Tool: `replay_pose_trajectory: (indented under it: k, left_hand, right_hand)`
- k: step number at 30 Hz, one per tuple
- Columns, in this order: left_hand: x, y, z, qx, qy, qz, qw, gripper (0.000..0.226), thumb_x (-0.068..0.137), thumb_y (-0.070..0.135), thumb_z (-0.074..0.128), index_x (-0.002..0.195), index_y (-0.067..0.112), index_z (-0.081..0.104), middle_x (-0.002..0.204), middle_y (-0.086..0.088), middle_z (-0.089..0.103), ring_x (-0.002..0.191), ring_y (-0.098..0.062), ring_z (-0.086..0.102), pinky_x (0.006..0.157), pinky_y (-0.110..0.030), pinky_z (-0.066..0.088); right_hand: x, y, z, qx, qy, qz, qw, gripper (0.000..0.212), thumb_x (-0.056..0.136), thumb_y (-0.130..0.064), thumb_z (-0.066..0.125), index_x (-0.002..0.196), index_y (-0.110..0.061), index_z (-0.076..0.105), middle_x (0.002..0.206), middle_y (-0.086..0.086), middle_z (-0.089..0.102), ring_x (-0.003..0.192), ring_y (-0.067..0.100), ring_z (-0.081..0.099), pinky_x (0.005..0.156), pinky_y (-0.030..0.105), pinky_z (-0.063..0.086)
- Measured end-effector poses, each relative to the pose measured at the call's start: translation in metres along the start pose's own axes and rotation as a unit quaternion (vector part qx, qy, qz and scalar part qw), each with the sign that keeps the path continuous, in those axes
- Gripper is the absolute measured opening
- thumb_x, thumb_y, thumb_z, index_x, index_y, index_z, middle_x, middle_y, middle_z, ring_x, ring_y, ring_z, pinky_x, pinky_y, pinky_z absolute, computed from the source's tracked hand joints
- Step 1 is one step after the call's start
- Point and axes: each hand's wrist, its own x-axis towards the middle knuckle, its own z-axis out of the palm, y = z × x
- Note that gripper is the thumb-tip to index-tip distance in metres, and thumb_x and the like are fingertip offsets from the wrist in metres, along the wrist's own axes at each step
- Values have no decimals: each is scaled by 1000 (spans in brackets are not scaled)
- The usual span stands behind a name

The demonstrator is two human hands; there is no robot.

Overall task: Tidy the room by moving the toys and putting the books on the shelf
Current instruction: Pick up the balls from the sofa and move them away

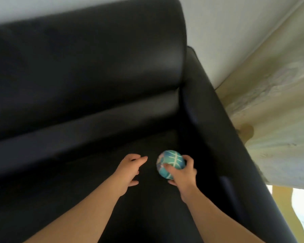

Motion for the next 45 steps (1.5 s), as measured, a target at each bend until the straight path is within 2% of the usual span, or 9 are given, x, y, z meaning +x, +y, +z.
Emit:
replay_pose_trajectory:
  k: [2, 6, 11, 15, 22, 30, 34, 38, 45]
  left_hand:
    - [-27, 10, -6, -43, -51, 12, 998, 45, 85, 44, 60, 125, 30, 44, 120, 2, 45, 113, -23, 49, 90, -47, 49]
    - [-81, 25, -19, -52, -107, 73, 990, 43, 83, 44, 63, 119, 27, 47, 114, -7, 55, 100, -28, 59, 82, -46, 54]
    - [-161, 24, -18, 7, -139, 139, 980, 42, 80, 49, 63, 113, 24, 53, 108, -10, 61, 93, -29, 63, 73, -42, 56]
    - [-226, 3, 13, 77, -190, 163, 965, 45, 80, 51, 62, 113, 22, 55, 107, -14, 62, 93, -31, 62, 72, -43, 55]
    - [-324, -83, 113, 204, -325, 157, 910, 47, 80, 49, 62, 114, 17, 56, 106, -17, 61, 93, -33, 61, 73, -43, 55]
    - [-433, -266, 222, 380, -436, 116, 808, 32, 80, 46, 64, 93, 17, 59, 92, -12, 61, 82, -29, 59, 72, -43, 53]
    - [-486, -373, 263, 465, -462, 96, 749, 35, 81, 43, 63, 102, 15, 58, 91, -12, 59, 82, -28, 58, 71, -42, 52]
    - [-517, -439, 299, 494, -468, 100, 726, 40, 82, 43, 62, 110, 15, 57, 91, -11, 59, 82, -27, 58, 73, -42, 52]
    - [-557, -513, 361, 529, -494, 109, 681, 44, 83, 47, 60, 117, 17, 56, 104, -12, 59, 92, -29, 57, 66, -40, 53]
  right_hand:
    - [-37, -13, 4, 29, -69, -47, 996, 63, 69, -19, 79, 114, -39, 41, 128, 5, 40, 105, 26, 57, 58, 27, 56]
    - [-114, -44, -3, 34, -158, -119, 980, 54, 79, -19, 71, 116, -45, 42, 121, -3, 46, 108, 20, 58, 81, 34, 58]
    - [-212, -40, -37, 220, -27, -93, 971, 27, 94, -31, 52, 120, -34, 45, 112, 1, 63, 97, 21, 65, 88, 37, 52]
    - [-280, 3, -75, 331, 90, -62, 937, 10, 95, -29, 51, 103, -23, 53, 102, 5, 64, 91, 22, 64, 75, 32, 54]
    - [-388, 135, -169, 481, 262, -55, 835, 9, 95, -19, 48, 90, -15, 53, 82, 6, 57, 64, 19, 55, 56, 26, 45]
    - [-517, 340, -222, 628, 435, 8, 645, 11, 96, -18, 47, 96, -10, 54, 83, 7, 58, 66, 20, 55, 57, 28, 45]
    - [-577, 452, -232, 682, 483, 51, 547, 13, 94, -18, 47, 89, -9, 56, 80, 7, 58, 66, 20, 54, 58, 28, 44]
    - [-611, 523, -248, 706, 499, 73, 497, 15, 94, -20, 49, 85, -11, 55, 79, 6, 58, 65, 19, 53, 57, 27, 42]
    - [-644, 595, -298, 708, 504, 78, 489, 11, 92, -15, 51, 99, -7, 55, 79, 7, 58, 63, 19, 53, 58, 28, 44]
